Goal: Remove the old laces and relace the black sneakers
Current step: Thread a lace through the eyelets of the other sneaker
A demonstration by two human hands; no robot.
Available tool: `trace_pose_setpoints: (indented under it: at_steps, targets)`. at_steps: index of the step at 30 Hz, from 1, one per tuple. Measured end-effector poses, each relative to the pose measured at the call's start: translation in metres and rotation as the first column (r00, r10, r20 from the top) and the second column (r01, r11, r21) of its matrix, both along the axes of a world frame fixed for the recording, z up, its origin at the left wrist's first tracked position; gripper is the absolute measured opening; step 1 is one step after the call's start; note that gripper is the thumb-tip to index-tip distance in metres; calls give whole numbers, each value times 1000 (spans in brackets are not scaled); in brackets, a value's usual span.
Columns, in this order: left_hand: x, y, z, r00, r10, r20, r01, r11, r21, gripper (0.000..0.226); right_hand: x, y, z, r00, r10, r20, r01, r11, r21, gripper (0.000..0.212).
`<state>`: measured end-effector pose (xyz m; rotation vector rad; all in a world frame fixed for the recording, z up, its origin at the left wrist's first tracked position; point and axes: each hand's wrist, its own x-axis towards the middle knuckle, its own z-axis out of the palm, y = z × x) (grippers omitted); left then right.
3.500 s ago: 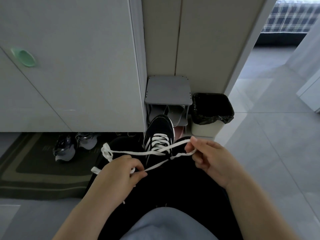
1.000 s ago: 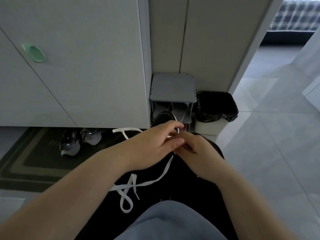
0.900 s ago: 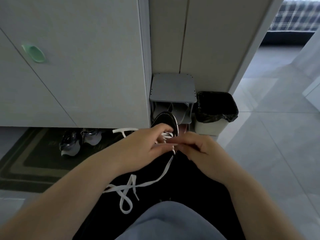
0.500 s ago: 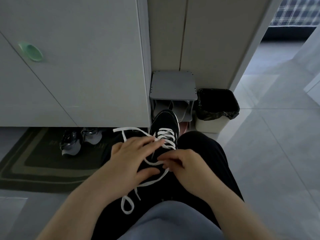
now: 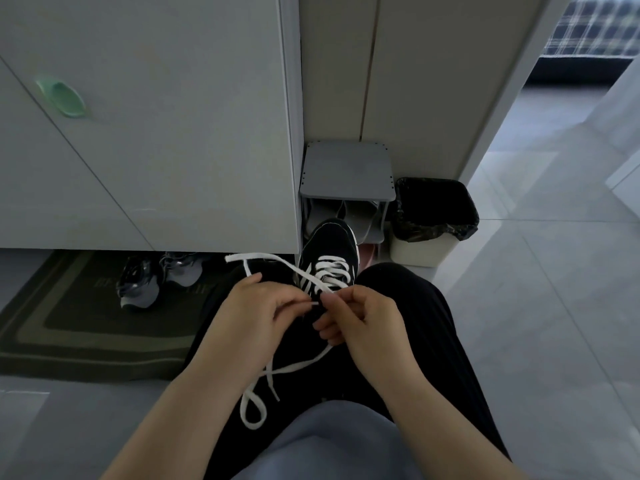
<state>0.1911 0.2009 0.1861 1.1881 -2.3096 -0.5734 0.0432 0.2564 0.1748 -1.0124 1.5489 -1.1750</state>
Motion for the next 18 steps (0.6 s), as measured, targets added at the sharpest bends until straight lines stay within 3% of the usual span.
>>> trace_pose_setpoints:
  at_steps: [2,4,8,12,14,18]
  targets:
    - [0,-6,-6,999,34,38,-32,997,-67,16,-1,-1,-2,988,12,-151,-7,999,36,21]
    - [-2,-9,-12,995,23,97,-20,999,-38,20,1,-3,-5,956,73,-284,-48,994,95,24]
    - [-7,-7,-21,995,17,102,-21,999,41,40,11,-7,-9,913,80,-400,-32,992,124,33]
    - [-8,-9,-25,996,34,85,-36,999,19,25,18,-10,-12,802,114,-587,-38,989,141,23]
    - [-10,-12,-25,995,11,101,-12,1000,16,23,18,-9,-14,779,108,-618,-44,992,119,21]
    - [-14,-14,-24,988,-11,156,12,1000,-3,27,13,-8,-19,835,82,-545,-71,997,40,16]
